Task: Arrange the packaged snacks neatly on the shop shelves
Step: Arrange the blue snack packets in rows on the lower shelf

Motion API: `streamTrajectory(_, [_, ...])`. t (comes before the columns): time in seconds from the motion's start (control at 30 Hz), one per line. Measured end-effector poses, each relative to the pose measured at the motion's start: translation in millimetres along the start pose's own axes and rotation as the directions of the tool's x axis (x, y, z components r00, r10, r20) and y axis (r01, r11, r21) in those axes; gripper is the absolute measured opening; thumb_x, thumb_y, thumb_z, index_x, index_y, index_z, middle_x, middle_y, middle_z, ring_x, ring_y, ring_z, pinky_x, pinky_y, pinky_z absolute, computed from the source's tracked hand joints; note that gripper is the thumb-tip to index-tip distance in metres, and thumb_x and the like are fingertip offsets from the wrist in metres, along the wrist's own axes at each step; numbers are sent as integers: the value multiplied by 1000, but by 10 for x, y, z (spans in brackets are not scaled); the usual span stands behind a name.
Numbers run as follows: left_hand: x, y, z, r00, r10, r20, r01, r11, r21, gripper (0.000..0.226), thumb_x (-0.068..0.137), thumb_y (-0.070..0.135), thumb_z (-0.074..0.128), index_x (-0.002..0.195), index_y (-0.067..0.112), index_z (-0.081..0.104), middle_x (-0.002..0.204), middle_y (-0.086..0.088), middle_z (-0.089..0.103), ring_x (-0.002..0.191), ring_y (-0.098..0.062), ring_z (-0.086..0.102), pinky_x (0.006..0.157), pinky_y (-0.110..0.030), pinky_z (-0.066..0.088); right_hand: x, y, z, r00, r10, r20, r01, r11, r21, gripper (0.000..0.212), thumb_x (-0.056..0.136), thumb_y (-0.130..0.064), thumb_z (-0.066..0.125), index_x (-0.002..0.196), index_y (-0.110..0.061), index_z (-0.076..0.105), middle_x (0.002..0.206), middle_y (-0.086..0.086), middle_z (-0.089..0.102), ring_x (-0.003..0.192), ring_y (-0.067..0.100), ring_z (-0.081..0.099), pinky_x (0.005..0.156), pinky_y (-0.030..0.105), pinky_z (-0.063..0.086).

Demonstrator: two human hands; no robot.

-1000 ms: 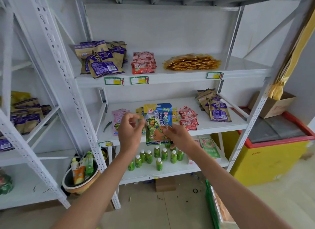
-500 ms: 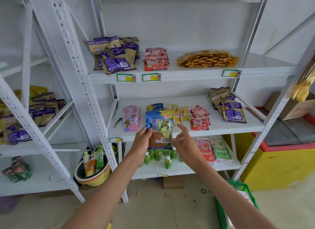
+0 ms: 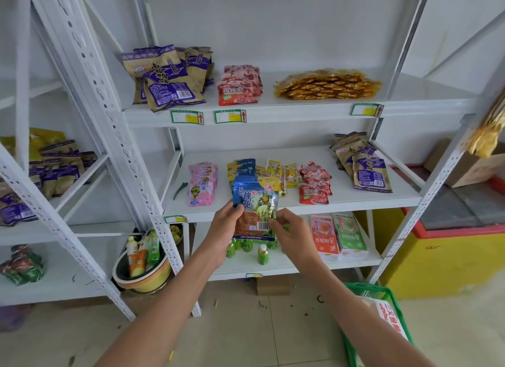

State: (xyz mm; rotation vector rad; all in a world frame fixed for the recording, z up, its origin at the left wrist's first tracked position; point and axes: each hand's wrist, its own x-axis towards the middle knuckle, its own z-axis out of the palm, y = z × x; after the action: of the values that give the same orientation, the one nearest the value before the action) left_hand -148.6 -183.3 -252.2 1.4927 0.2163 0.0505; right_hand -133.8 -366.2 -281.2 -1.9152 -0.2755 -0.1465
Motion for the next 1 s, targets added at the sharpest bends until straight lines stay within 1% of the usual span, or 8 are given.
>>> streamTrajectory(0.1, [-25,-20,128,968,152,-200,-126,983,136,24,103,28,62,126,25,54,117,3,66,104,-10,65,74,-22,44,-24,39,-25,992,37,-117,-36,999,16,6,99,-19,69,95,-23,68,89,-11,73,84,5,68,75,30,57])
streamTrajectory(0.17, [-79,-84,297,977,151,-153,-128,980,151,30,100,38,65,125,27,52,115,5,65,105,-8,63,75,-24,46,-74,72,29,987,-14,-162,6,999,-54,7,98,-20,71,96,-25,67,91,-16,72,86,1,69,76,35,61])
streamTrajectory(0.33, [42,-379,517,987,92,-135,-74,989,132,26,104,36,60,130,33,61,118,3,73,104,-11,72,90,-35,60,-179,282,181,961,-237,142,265,937,-226,27,102,-36,56,128,-38,63,127,-25,54,107,0,62,77,36,60])
streamTrajectory(0.5, [301,-485,259,985,-8,-173,24,996,90,12,106,31,57,106,28,68,106,-1,75,107,-22,69,86,-32,50,-28,602,78,997,69,37,-61,978,-198,47,98,-40,68,140,-41,46,109,-14,63,90,2,64,78,39,59])
streamTrajectory(0.6, [522,-594,168,992,-65,-110,76,993,95,17,103,34,61,113,26,72,107,-1,80,105,-24,75,104,-50,53,191,792,114,976,194,104,-178,973,-146,9,97,-41,70,104,-41,65,70,-16,57,62,1,52,62,31,45])
streamTrajectory(0.7, [843,-679,78,992,-90,-88,97,992,82,26,97,42,64,118,29,71,112,1,79,109,-21,74,107,-52,51,510,912,239,967,215,136,-194,969,-151,31,97,-32,70,67,-33,61,59,-2,54,54,6,43,57,32,34])
streamTrajectory(0.9, [1815,-993,-203,985,78,-154,-24,945,327,25,97,29,73,116,19,60,105,2,70,100,-10,68,76,-25,48,1483,1256,604,948,305,90,-283,939,-194,17,95,-32,72,83,-20,76,70,1,71,64,17,64,64,38,54])
streamTrajectory(1.0, [2306,-1245,-437,984,179,13,-143,739,659,35,93,31,78,119,19,57,100,10,68,87,-4,68,68,-25,48,1945,1462,804,929,365,58,-321,874,-366,18,96,-40,69,84,-28,74,73,-7,72,74,19,69,67,34,56])
